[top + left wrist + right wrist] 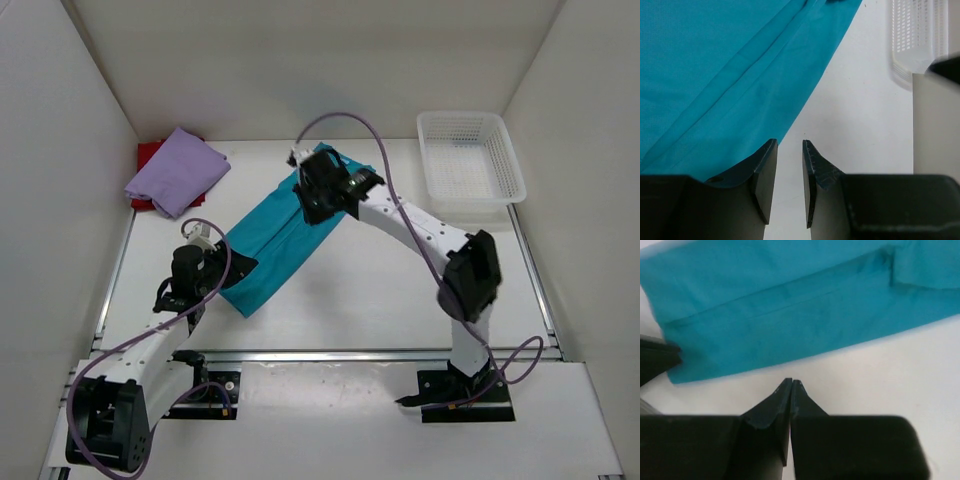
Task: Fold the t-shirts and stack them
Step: Rotate the tshirt 90 degrees
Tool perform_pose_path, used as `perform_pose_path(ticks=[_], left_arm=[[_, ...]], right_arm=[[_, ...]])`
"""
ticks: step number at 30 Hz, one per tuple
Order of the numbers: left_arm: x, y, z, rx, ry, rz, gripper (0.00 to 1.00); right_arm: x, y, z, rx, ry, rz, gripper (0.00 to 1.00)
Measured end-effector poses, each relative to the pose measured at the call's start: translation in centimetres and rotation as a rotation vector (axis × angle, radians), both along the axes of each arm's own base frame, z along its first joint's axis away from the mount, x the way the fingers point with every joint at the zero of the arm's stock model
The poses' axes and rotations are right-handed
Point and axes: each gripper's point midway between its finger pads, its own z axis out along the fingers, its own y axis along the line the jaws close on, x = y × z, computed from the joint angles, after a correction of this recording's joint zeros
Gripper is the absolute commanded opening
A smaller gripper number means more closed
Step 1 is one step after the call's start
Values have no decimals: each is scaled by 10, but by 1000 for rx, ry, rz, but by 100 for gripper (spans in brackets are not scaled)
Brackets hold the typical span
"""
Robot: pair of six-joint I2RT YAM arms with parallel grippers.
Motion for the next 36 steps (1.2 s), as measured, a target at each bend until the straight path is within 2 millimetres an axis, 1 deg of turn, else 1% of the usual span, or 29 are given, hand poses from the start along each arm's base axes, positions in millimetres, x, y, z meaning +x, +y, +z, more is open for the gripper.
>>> perform_pose_path(ticks=[1, 2, 3, 4, 5, 6, 7, 8, 9, 12, 14, 16, 17, 20, 21, 22, 23, 24, 25, 26, 28, 30, 32, 34, 36], left_arm=[[-1, -1, 0, -1, 0, -5, 37], [-1, -1, 0, -2, 1, -10, 38], [-1, -2, 0, -2, 1, -12, 38], [-1, -2, 0, -1, 0, -13, 38], [-1, -2, 0, 0, -1, -13, 38], [-1, -1, 0, 1, -1, -13, 38], [-1, -1, 0, 1, 0, -13, 37], [-1, -1, -1, 1, 2, -12, 37], [-1, 0, -1, 1, 4, -12, 38], [-1, -1, -3, 2, 11, -13, 38], [-1, -2, -2, 0, 11, -16, 38], [-2, -3, -3, 1, 13, -21, 38], [-2, -3, -3, 1, 14, -21, 38], [-2, -4, -3, 0, 13, -22, 38], [-2, -4, -2, -1, 12, -22, 38], [-2, -4, -2, -3, 11, -22, 38], [-1, -4, -2, -4, 9, -22, 37], [-1, -5, -2, -6, 10, -23, 38], [-1, -6, -3, -6, 14, -24, 38], [-1, -7, -5, -6, 20, -28, 38], [-2, -9, -8, -4, 31, -34, 38], [-3, -12, -9, -1, 33, -43, 38], [-6, -18, -10, 5, 34, -58, 39], [-9, -25, -13, 13, 42, -86, 38], [-14, -35, -20, 26, 65, -122, 37]], right_arm=[[-16, -13, -21, -30, 35, -2, 3], [-32, -29, -40, -27, 51, -11, 8], [-48, -47, -56, -13, 79, -28, 10], [-65, -67, -72, 6, 117, -52, 16], [-77, -79, -82, 37, 148, -75, 23], [-83, -87, -92, 76, 170, -104, 27], [-84, -88, -100, 118, 181, -125, 29], [-84, -81, -107, 155, 194, -129, 33], [-85, -69, -115, 189, 208, -122, 35], [-89, -24, -140, 272, 242, -72, 35], [-96, -4, -158, 305, 278, -55, 36], [-101, 7, -175, 324, 321, -60, 36], [-100, 12, -180, 350, 339, -69, 36], [-88, 22, -179, 407, 332, -87, 35], [-85, 25, -179, 423, 332, -91, 31], [-81, 28, -179, 435, 331, -94, 22], [-77, 31, -180, 443, 335, -98, 19], [-74, 35, -183, 452, 344, -101, 13], [-72, 39, -184, 461, 351, -96, 5], [-69, 42, -185, 468, 357, -96, 0], [-65, 41, -187, 482, 371, -104, 0], [-69, 32, -188, 493, 382, -108, 1], [-74, 10, -188, 489, 393, -123, 1], [-79, -29, -188, 474, 413, -164, 0], [-75, -77, -188, 455, 422, -233, 0]])
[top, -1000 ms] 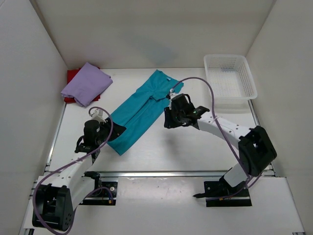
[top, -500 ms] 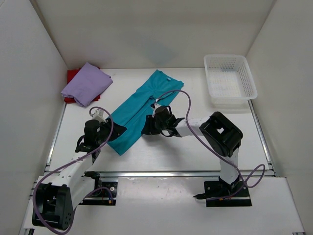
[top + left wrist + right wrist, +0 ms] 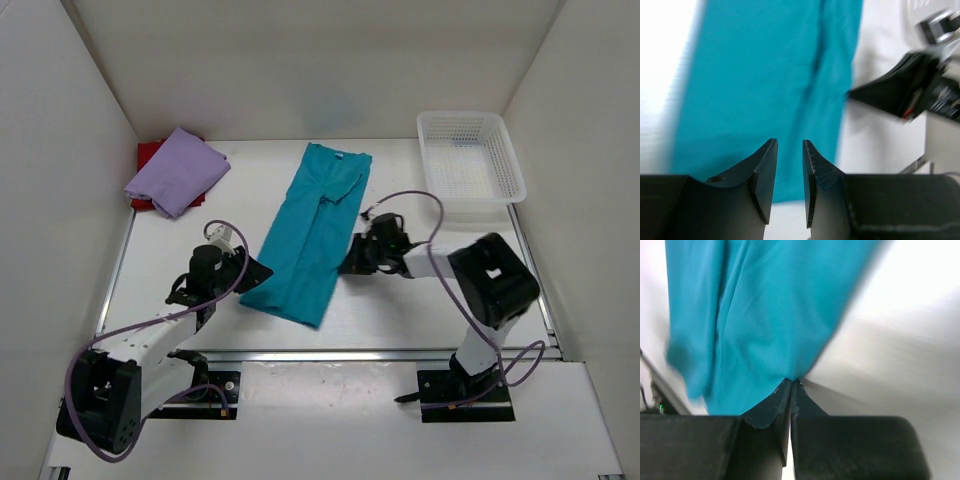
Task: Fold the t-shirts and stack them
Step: Rotate the tshirt 90 degrees, then grab the bottom of the folded rectangular tshirt with both arms
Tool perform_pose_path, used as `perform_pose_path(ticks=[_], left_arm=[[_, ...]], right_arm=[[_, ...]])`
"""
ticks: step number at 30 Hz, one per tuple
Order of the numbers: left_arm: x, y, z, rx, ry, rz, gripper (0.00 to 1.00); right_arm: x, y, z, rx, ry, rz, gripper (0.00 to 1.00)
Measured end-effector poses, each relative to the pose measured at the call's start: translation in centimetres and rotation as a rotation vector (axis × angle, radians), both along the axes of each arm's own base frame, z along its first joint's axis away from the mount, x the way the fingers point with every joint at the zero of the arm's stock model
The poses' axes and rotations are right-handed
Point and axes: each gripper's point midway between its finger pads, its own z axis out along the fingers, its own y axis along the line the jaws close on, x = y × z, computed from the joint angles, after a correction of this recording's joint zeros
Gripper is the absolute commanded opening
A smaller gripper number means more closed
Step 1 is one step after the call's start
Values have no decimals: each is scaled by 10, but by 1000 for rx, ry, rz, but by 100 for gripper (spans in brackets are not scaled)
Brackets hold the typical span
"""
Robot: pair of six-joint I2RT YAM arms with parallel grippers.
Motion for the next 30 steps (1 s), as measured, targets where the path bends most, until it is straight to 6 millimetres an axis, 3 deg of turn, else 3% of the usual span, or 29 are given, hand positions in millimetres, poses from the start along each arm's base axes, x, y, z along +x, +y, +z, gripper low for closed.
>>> perform_pose_path(ticks=[2, 4, 5, 8, 11, 15, 19, 22, 27, 30], left_arm=[[-5, -9, -8, 20, 22, -37, 37], [-10, -17, -15, 41, 40, -73, 37], [-13, -20, -18, 59, 47, -91, 37], [-18, -22, -27, 112, 61, -117, 42], [-22, -18, -35, 154, 72, -125, 47], [-30, -19, -44, 175, 90, -156, 55], [-48, -30, -61, 172, 149, -239, 55], [-54, -43, -61, 185, 144, -309, 50], [-61, -49, -63, 187, 150, -350, 45], [-62, -49, -64, 190, 155, -356, 43]], right_arm=[[9, -41, 2, -27, 9, -65, 3], [16, -74, 4, -59, 0, -126, 14], [15, -84, 7, -74, -4, -139, 23], [5, -97, 16, -93, -30, -133, 32], [-12, -103, 24, -84, -50, -125, 32], [-44, -112, 20, -92, -29, -120, 33], [-91, -109, 7, -93, 29, -71, 34], [-119, -98, 3, -74, 67, -18, 35], [-134, -85, 4, -19, 95, 7, 35], [-137, -81, 4, 14, 111, 4, 28]])
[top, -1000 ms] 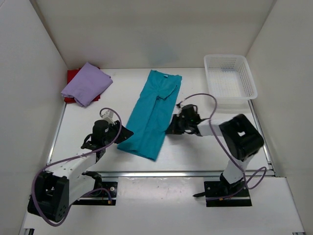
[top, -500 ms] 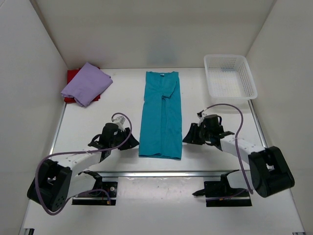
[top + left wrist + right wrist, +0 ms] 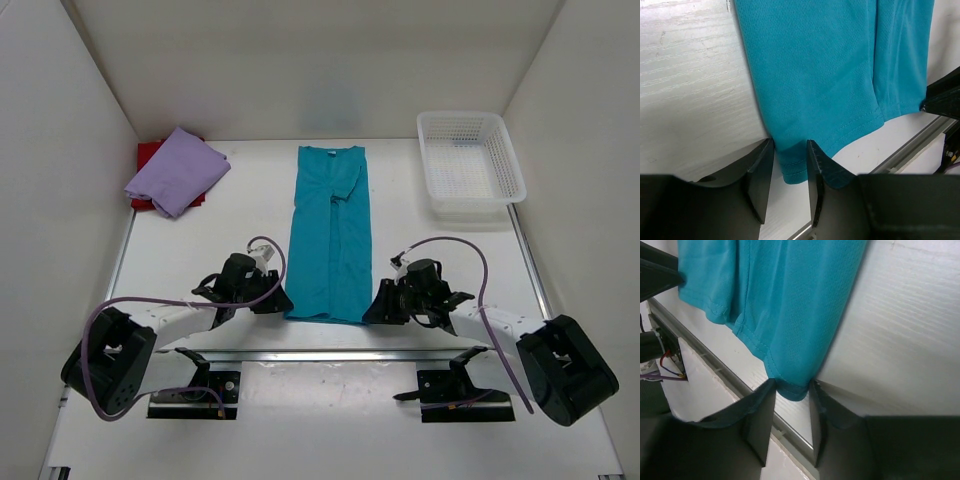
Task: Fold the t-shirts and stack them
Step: Grab the bottom of the folded rectangular tshirt with both arms
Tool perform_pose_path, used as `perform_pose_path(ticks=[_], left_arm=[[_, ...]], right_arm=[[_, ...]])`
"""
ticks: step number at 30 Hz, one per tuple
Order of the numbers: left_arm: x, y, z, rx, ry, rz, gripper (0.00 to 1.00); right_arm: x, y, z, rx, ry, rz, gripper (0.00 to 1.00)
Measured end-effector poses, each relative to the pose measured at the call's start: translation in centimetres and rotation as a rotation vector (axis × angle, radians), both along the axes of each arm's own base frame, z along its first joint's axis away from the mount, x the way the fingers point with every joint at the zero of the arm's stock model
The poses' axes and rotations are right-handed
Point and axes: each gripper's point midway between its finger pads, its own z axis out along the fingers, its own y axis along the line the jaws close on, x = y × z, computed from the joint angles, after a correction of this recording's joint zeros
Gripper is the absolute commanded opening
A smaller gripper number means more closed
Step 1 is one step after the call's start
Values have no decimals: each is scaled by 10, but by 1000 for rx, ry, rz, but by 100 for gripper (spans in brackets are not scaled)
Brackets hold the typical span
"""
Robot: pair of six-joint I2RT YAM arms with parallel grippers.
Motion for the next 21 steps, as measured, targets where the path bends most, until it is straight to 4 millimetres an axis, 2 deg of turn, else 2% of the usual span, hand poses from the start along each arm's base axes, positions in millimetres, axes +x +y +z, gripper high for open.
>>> perform_pose_path(ticks=[2, 4, 7, 11, 13, 18, 21], left_arm=[[-1, 1, 0, 3, 2, -4, 43], [-4, 2, -1, 3, 4, -8, 41], [-8, 2, -2, 5, 16, -20, 37], [-14, 1, -4, 8, 29, -38, 25], [-18, 2, -5, 10, 35, -43, 16], [-34, 6, -6, -9, 44, -62, 2], [-51, 8, -6, -15, 65, -85, 0]], right_arm=[[-3, 2, -2, 13, 16, -3, 24], [-5, 3, -3, 19, 23, -2, 13], [-10, 3, -7, 22, 38, -5, 6], [-11, 3, -8, 20, 40, -9, 0], [-12, 4, -8, 19, 36, -5, 1], [-23, 2, -7, 14, 31, 3, 0], [-40, 5, -6, 8, 40, 38, 0]])
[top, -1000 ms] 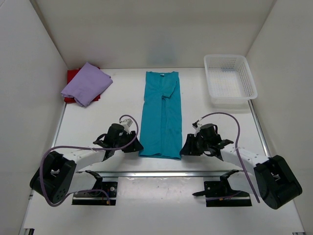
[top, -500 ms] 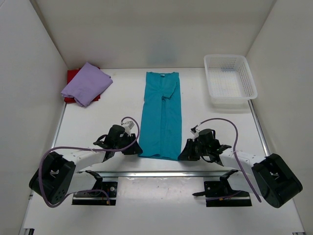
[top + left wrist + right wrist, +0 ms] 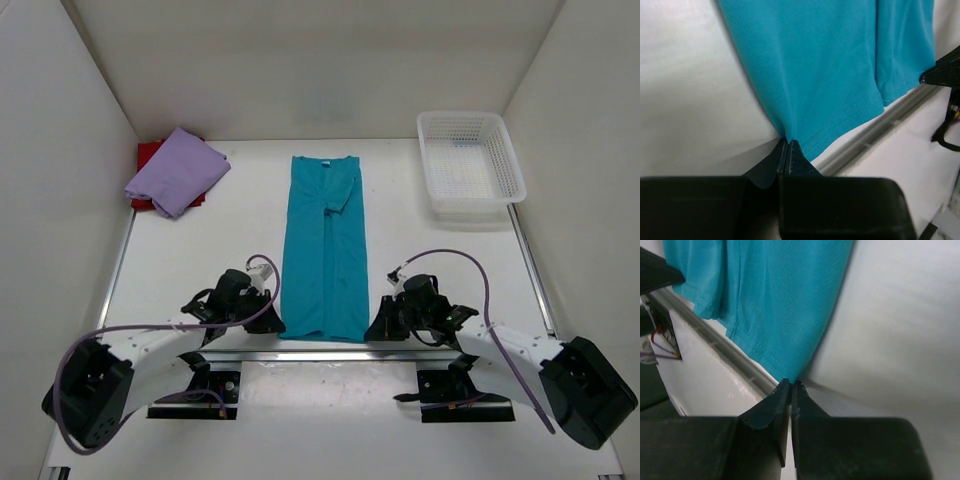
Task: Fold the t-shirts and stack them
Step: Grab the bottom of the folded rectangular tshirt with both arms, then fold the folded rectangular tshirt in 1/3 of the way
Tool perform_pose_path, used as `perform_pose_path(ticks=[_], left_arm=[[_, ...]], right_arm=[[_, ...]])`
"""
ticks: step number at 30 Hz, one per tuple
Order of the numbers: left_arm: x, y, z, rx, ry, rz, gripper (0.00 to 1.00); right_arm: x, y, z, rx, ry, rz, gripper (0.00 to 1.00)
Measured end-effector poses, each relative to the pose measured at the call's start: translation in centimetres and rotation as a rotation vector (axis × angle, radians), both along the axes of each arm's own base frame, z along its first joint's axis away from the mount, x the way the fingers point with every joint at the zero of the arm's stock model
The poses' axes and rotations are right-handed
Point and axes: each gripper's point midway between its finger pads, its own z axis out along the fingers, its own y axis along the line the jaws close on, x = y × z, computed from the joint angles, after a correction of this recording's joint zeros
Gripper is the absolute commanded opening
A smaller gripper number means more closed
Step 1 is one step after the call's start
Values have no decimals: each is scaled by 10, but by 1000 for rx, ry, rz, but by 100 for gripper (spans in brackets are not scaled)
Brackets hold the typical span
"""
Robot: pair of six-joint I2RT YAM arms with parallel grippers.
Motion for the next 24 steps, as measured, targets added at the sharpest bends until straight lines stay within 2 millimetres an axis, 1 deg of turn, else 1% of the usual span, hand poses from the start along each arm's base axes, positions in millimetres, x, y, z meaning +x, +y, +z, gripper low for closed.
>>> perform_pose_path(ticks=[2, 4, 6, 8, 11, 13, 15, 17, 19, 20, 23, 24], left_arm=[[-10, 1, 4, -5, 13, -9, 0], [-14, 1, 12, -23, 13, -7, 0], [-13, 1, 23, -41, 14, 4, 0], [1, -1, 38, -60, 6, 31, 0], [40, -1, 64, -87, -45, 106, 0], [72, 2, 78, -102, -80, 165, 0], [103, 4, 86, -92, -105, 218, 0], [132, 2, 91, -76, -125, 250, 0], [158, 0, 95, -76, -142, 274, 0], [172, 0, 96, -75, -150, 291, 0], [204, 4, 95, -67, -168, 342, 0], [214, 5, 95, -67, -174, 357, 0]], right_arm=[[-9, 1, 3, -7, 0, 20, 0], [-12, 1, 10, -12, -3, 32, 0], [-2, 1, 22, -11, -19, 20, 0], [21, -1, 37, -20, -52, -11, 0], [69, 0, 65, -52, -145, -44, 0], [104, 1, 83, -57, -209, -63, 0], [138, -2, 92, -73, -253, -90, 0], [168, -8, 94, -96, -280, -119, 0], [195, -14, 91, -115, -286, -146, 0], [205, -16, 89, -119, -289, -156, 0], [239, -25, 80, -128, -286, -192, 0], [248, -26, 77, -129, -285, -199, 0]])
